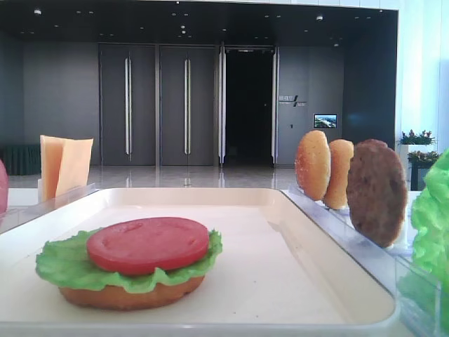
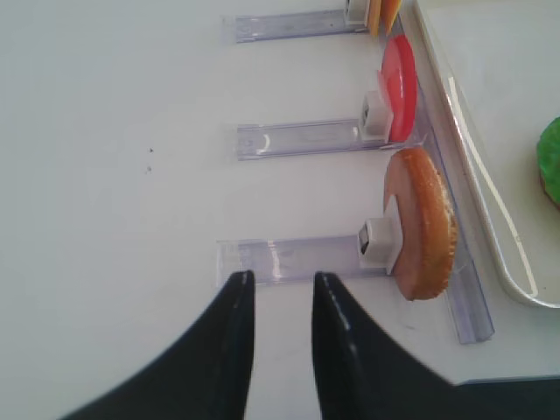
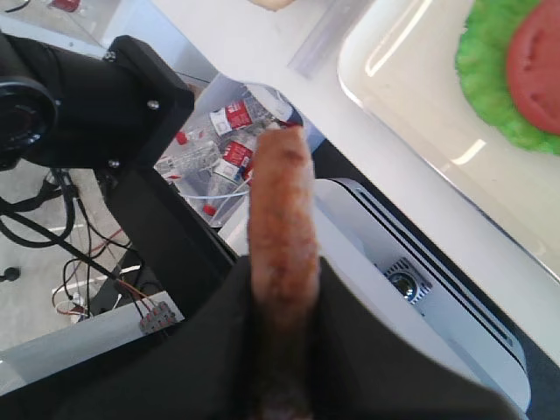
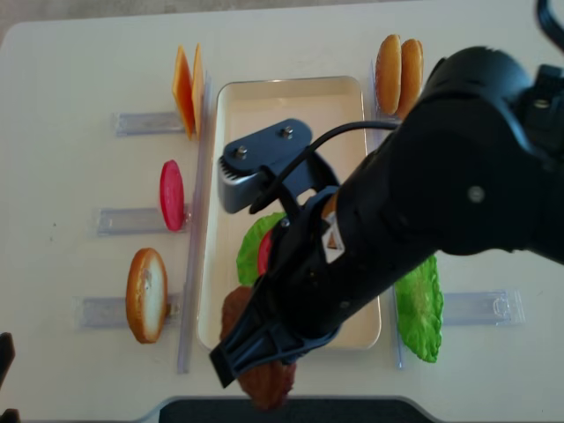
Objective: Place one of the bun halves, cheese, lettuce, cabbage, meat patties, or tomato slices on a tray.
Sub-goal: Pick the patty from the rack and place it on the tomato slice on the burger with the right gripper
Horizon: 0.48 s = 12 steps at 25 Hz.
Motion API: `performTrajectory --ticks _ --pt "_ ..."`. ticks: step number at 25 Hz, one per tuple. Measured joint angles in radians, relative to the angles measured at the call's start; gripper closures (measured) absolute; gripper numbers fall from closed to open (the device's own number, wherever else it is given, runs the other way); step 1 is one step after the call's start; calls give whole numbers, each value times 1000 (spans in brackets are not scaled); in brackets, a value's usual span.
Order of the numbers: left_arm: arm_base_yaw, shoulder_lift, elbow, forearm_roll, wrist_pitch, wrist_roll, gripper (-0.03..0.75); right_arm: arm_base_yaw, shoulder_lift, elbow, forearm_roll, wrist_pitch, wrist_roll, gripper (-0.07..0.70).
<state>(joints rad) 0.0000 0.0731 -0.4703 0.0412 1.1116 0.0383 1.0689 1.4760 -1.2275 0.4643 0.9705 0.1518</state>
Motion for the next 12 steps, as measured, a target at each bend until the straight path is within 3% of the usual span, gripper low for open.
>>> performTrajectory --ticks 12 --pt "0 0 0 0 0 0 545 -29 103 0 347 -60 -349 503"
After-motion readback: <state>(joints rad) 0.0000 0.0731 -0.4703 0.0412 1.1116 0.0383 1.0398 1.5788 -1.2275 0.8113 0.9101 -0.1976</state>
